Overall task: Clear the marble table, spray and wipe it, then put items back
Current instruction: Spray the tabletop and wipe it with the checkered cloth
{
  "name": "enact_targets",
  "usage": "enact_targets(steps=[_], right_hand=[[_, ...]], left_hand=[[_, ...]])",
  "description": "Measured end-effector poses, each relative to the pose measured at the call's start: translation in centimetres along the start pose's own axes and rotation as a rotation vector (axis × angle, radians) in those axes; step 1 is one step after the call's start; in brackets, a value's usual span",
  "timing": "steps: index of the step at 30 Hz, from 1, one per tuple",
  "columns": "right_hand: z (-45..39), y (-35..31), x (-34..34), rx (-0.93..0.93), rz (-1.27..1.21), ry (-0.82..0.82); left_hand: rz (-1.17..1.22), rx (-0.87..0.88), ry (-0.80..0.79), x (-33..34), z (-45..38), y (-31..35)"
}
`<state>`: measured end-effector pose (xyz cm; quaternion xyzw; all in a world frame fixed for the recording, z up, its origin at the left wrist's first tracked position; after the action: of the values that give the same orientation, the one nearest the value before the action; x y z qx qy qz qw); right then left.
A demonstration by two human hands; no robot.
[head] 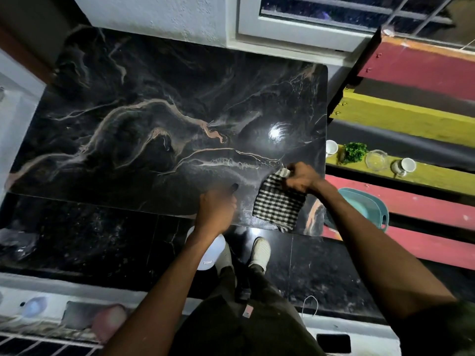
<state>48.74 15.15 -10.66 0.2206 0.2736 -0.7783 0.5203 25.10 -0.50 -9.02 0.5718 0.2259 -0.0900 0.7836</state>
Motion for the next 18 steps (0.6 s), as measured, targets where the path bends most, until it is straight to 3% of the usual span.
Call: enact_targets(steps=[4, 6, 12, 16, 18], right_hand=[[1.5, -0.3, -0.4, -0.024, 0.299, 0.29], [3.3, -0.7, 0.1, -0.071, 0.31, 0.426], [6.9, -1.0, 5.9, -0.215, 0.196, 0.312], [5.1, -1.4, 4.7, -0.157, 0.299, 0.416], [4.0, -1.3, 4.0, -0.096, 0.271, 0.382]], left_hand=[[-0.022, 0.02, -0.011, 0.4, 0.1, 0.1], [-0.027, 0.026, -0.012, 0.5, 0.1, 0.2], [-0.019, 0.044, -0.017, 0.7, 0.1, 0.7], [-0.009, 0.036, -0.02, 0.5, 0.1, 1.0], [-0.01, 0.024, -0.02, 0.4, 0.2, 1.0]])
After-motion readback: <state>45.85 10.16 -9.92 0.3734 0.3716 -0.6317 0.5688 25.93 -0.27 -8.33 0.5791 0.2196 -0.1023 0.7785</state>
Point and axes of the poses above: each hand's wrist, its own z-axis away from the middle knuckle, its own x-axis out of the palm, y = z × x, the point moved 7 cm from there along -z, towards the middle knuckle, and after that the axes turned 15 degrees about x, right-handed, at the moved point
